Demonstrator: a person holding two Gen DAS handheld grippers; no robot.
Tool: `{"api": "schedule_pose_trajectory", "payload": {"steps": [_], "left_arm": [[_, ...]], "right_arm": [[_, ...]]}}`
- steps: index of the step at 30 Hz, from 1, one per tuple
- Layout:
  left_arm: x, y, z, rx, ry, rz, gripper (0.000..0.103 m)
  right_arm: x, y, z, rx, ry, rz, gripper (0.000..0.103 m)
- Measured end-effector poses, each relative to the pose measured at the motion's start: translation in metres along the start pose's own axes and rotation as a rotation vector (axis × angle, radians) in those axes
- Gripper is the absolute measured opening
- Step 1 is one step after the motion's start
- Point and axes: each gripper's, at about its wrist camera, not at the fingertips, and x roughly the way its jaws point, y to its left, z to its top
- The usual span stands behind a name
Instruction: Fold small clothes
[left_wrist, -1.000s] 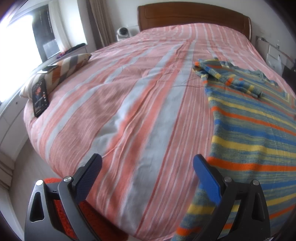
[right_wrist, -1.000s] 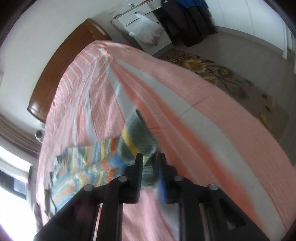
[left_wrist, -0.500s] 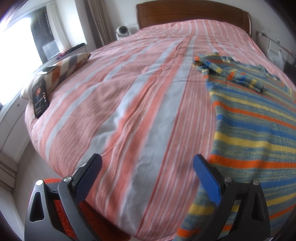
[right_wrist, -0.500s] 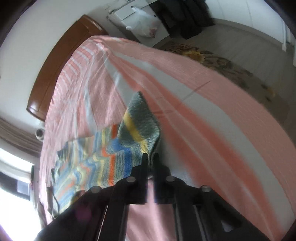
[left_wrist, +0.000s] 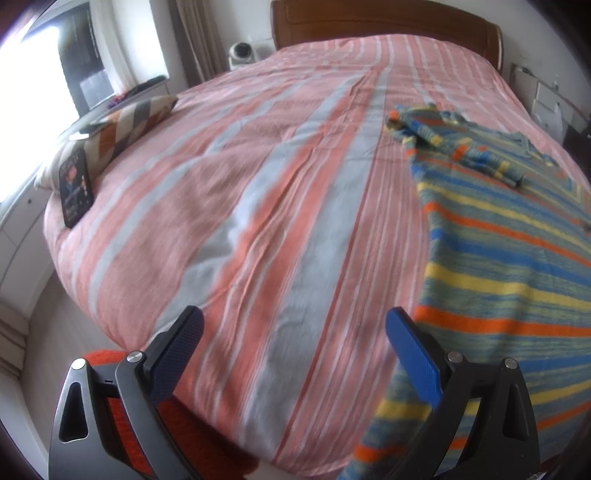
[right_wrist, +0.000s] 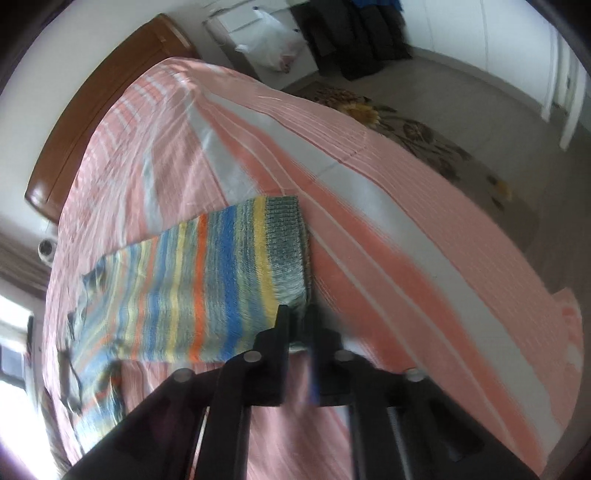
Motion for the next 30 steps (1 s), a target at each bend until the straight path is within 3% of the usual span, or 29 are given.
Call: {"api": "schedule_pose_trajectory", "payload": {"steps": [3, 6, 8, 10, 12, 15, 17, 18, 19, 20, 21, 24, 26, 28, 30], "left_arm": [[-0.027, -0.007, 0.016, 0.052, -0.058, -0.037, 0.099], [-0.057, -0.028, 0.055, 0.126, -0.155, -0.15, 0.099], [-0.07, -0.053, 0.088, 0.215, -0.215, -0.242, 0.1], [-0.063, -0.096, 0.12, 0.375, -0.186, -0.365, 0.101], [-0.04, -0.139, 0.133, 0.521, -0.132, -0.423, 0.101], [0.009, -0.197, 0.131, 0.699, -0.055, -0.393, 0.101], [0.047, -0.222, 0.125, 0.763, -0.007, -0.312, 0.1], [0.061, -0.227, 0.124, 0.756, 0.014, -0.283, 0.09], [0.076, -0.225, 0.127, 0.708, 0.054, -0.286, 0.08], [0.081, -0.219, 0.132, 0.651, 0.082, -0.322, 0.055], [0.086, -0.207, 0.142, 0.549, 0.116, -0.364, 0.015], [0.082, -0.149, 0.173, 0.268, 0.098, -0.389, 0.014], [0.081, -0.094, 0.192, 0.086, 0.078, -0.35, 0.013], [0.091, -0.022, 0.205, -0.128, 0.072, -0.257, 0.013], [0.103, 0.026, 0.206, -0.237, 0.081, -0.141, 0.013]], "right_arm": [[-0.026, 0.001, -0.012, -0.087, -0.084, -0.101, 0.072], [-0.059, -0.001, -0.032, -0.148, -0.213, -0.165, 0.074], [-0.074, 0.003, -0.049, -0.181, -0.27, -0.152, 0.074], [-0.081, 0.009, -0.068, -0.194, -0.299, -0.107, 0.074], [-0.08, 0.022, -0.086, -0.215, -0.299, -0.061, 0.074], [-0.076, 0.046, -0.118, -0.281, -0.305, -0.015, 0.074], [-0.071, 0.061, -0.136, -0.339, -0.305, -0.001, 0.074], [-0.069, 0.069, -0.146, -0.378, -0.298, 0.007, 0.074], [-0.068, 0.072, -0.153, -0.404, -0.294, 0.014, 0.074], [-0.067, 0.077, -0.161, -0.436, -0.294, 0.017, 0.074], [-0.065, 0.082, -0.168, -0.478, -0.296, 0.015, 0.074], [-0.062, 0.086, -0.185, -0.557, -0.312, -0.001, 0.074], [-0.061, 0.087, -0.187, -0.571, -0.317, 0.003, 0.074], [-0.06, 0.086, -0.186, -0.567, -0.321, 0.019, 0.074], [-0.057, 0.087, -0.184, -0.56, -0.319, 0.028, 0.074]]}}
